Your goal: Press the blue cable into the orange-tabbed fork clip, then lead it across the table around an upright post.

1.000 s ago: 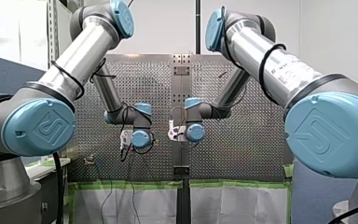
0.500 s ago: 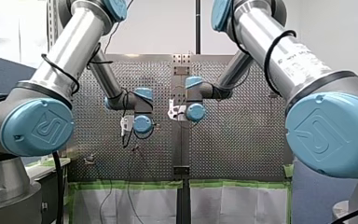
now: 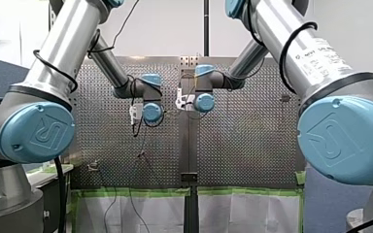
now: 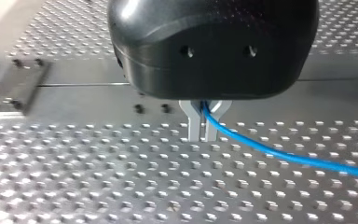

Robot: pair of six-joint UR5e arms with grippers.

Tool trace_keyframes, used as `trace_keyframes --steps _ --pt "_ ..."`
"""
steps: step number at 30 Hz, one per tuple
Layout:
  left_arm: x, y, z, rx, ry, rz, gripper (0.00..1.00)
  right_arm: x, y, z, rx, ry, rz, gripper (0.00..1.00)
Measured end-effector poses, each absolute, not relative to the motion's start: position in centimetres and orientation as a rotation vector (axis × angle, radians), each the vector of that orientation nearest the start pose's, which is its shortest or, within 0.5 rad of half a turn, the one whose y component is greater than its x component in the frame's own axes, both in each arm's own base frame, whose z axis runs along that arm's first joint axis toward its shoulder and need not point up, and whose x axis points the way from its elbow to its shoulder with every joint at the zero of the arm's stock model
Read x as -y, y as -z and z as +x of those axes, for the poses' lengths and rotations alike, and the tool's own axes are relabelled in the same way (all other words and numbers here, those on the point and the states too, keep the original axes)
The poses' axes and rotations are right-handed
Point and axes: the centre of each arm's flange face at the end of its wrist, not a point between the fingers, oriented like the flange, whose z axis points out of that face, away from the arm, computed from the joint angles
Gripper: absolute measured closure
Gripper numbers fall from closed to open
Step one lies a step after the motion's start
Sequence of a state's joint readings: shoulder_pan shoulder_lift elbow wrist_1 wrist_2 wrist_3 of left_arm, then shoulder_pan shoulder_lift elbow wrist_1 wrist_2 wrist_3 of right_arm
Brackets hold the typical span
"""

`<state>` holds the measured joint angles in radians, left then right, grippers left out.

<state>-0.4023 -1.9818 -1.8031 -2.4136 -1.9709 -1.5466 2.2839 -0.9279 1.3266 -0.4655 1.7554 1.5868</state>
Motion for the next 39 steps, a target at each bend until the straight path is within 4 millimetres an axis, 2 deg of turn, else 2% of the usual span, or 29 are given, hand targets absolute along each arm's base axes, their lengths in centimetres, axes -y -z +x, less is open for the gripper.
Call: trace_keyframes --steps 10,17,27,39 --pt "33.0 -25.9 50.3 -1.475 0.014 -0.013 1.0 47.0 -30.9 54.6 0.887 -1.698 1.446 1.0" --pt "33.9 -27.8 50.5 -1.467 0.013 -0.02 1.0 47.0 -32.8 54.0 0.878 -1.715 1.429 1.0" --pt "34.3 -31.8 51.0 -1.425 0.025 -0.058 1.0 47.1 -36.4 52.8 0.865 -1.746 1.384 1.0" --pt "35.6 -34.5 51.5 -1.408 0.042 -0.042 1.0 47.7 -39.3 51.6 0.861 -1.764 1.337 1.0"
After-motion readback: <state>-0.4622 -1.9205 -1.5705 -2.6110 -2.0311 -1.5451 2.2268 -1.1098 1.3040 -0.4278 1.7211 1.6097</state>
